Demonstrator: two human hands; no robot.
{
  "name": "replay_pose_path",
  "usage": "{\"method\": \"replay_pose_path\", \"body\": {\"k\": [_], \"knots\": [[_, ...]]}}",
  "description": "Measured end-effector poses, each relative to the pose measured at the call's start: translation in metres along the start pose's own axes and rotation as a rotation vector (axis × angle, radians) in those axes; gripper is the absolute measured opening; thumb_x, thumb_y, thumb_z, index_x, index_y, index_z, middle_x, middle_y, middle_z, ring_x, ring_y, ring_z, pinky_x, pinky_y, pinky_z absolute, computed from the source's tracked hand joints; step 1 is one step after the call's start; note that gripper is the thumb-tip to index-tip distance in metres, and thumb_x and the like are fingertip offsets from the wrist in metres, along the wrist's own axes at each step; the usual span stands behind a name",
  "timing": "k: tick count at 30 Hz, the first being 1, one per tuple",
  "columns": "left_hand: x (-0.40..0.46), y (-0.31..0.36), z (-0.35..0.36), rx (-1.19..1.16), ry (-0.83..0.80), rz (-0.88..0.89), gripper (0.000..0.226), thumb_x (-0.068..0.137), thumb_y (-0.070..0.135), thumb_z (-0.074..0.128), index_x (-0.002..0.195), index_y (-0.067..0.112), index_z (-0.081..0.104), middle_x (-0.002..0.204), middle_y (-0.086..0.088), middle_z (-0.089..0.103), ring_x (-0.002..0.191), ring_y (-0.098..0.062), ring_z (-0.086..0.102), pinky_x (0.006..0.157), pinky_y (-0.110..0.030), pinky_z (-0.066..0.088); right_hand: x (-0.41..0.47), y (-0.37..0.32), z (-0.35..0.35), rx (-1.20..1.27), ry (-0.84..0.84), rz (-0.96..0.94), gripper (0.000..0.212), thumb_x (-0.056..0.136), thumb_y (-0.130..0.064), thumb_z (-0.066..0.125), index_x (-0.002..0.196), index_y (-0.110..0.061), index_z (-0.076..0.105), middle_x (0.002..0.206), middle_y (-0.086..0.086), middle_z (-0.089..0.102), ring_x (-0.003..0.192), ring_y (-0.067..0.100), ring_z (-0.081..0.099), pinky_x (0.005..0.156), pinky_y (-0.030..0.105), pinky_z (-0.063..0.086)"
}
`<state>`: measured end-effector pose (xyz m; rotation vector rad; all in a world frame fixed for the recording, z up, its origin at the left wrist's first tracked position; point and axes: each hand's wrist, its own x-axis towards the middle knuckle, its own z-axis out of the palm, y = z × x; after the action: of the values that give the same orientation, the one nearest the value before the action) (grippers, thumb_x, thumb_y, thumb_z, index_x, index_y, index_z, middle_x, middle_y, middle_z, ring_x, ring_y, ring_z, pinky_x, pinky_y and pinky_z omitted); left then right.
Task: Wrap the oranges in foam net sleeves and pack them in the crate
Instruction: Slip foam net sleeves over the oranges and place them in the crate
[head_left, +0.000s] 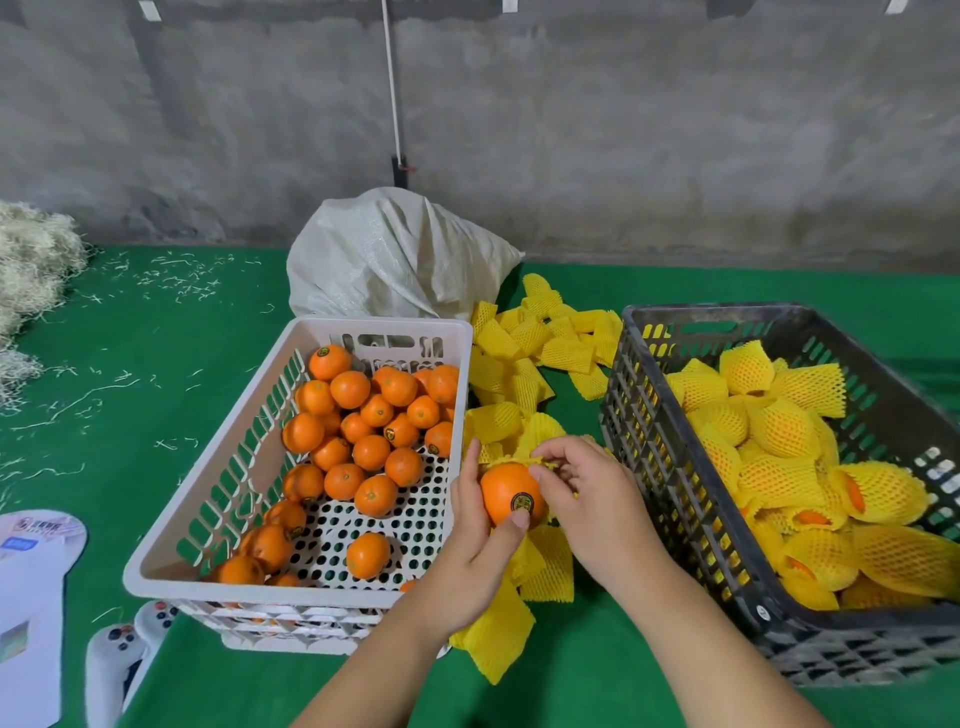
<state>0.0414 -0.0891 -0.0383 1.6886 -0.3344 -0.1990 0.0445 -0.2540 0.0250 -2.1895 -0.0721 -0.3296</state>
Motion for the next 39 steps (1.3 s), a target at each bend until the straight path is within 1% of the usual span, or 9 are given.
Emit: {"method": "replay_pose_path", "body": {"k": [4,7,11,14,17,19,26,35,39], "knots": [[0.006,-0.003,-0.002,-0.011,0.107,0.030,0.085,0.093,0.055,0.068,0.160,0.051,0.016,0.147,0.049,0.021,0.146,0.015,0.025,0.116,-0.018,0.033,0.002,-0.011,-0.007,-0.115,-0.125,-0.113,0.014,0.097,-0.024,0.067,0.111,-0.021,0.069,0.102,-0.011,0.060,0.085,0.007,0.060,0.077,0.035,0.055],[0.010,-0.003,-0.005,-0.168,0.207,-0.005,0.073,0.090,0.032,0.078,0.152,0.045,0.042,0.156,0.013,0.046,0.144,-0.012,0.048,0.114,-0.045,0.049,0.000,-0.021,0.000,-0.235,-0.265,-0.230,0.019,0.098,-0.027,0.065,0.117,-0.026,0.063,0.111,-0.011,0.055,0.095,0.010,0.057,0.080,0.037,0.055],[0.011,0.003,-0.003,-0.373,0.308,-0.012,0.055,0.083,0.026,0.085,0.130,0.031,0.059,0.124,-0.013,0.070,0.117,-0.039,0.066,0.102,-0.057,0.056,-0.010,-0.013,0.011,-0.130,-0.103,-0.201,0.042,0.096,-0.039,0.064,0.134,-0.033,0.049,0.122,-0.015,0.040,0.112,0.007,0.048,0.088,0.028,0.050],[0.011,0.006,-0.003,-0.438,0.319,-0.019,0.055,0.078,0.039,0.088,0.123,0.034,0.057,0.118,-0.011,0.072,0.113,-0.035,0.067,0.101,-0.051,0.058,-0.013,-0.004,0.014,-0.008,-0.047,-0.131,0.052,0.094,-0.059,0.056,0.138,-0.031,0.052,0.119,-0.019,0.039,0.104,-0.003,0.048,0.082,0.018,0.048],[0.010,0.004,-0.006,-0.426,0.172,-0.019,0.072,0.087,0.034,0.081,0.146,0.042,0.040,0.144,-0.002,0.061,0.130,-0.028,0.063,0.109,-0.050,0.053,-0.010,-0.001,0.019,0.050,0.044,-0.198,0.036,0.100,-0.044,0.058,0.127,-0.022,0.067,0.114,-0.014,0.049,0.099,-0.003,0.054,0.079,0.011,0.046],[0.009,0.001,-0.009,-0.369,0.051,-0.028,0.086,0.088,0.020,0.077,0.152,0.055,0.031,0.157,0.004,0.045,0.133,-0.028,0.061,0.111,-0.057,0.050,-0.004,0.001,0.019,0.006,0.106,-0.241,0.027,0.101,-0.031,0.058,0.117,-0.014,0.073,0.110,-0.006,0.056,0.099,0.004,0.059,0.081,0.025,0.053],[0.011,0.002,-0.003,-0.367,0.123,-0.022,0.071,0.092,0.020,0.080,0.148,0.048,0.047,0.134,-0.001,0.069,0.123,-0.028,0.068,0.101,-0.043,0.058,-0.005,0.005,0.011,-0.066,-0.009,-0.192,0.045,0.091,-0.044,0.066,0.132,-0.024,0.067,0.121,-0.007,0.053,0.117,0.017,0.055,0.093,0.037,0.054],[0.009,0.004,-0.001,-0.273,0.178,0.024,0.069,0.090,0.000,0.079,0.142,0.027,0.041,0.114,0.022,0.069,0.094,-0.002,0.071,0.078,-0.020,0.057,-0.010,-0.006,0.012,-0.138,0.104,-0.372,0.013,0.096,-0.013,0.067,0.108,-0.012,0.073,0.104,-0.001,0.064,0.094,0.015,0.062,0.076,0.033,0.056],[0.010,0.006,0.000,-0.376,0.241,-0.007,0.064,0.089,0.008,0.081,0.139,0.023,0.042,0.123,-0.004,0.069,0.108,-0.027,0.071,0.090,-0.045,0.061,-0.014,0.003,0.015,-0.037,0.058,-0.201,0.035,0.093,-0.036,0.071,0.125,-0.024,0.063,0.123,-0.010,0.051,0.114,0.011,0.054,0.089,0.029,0.052]]}}
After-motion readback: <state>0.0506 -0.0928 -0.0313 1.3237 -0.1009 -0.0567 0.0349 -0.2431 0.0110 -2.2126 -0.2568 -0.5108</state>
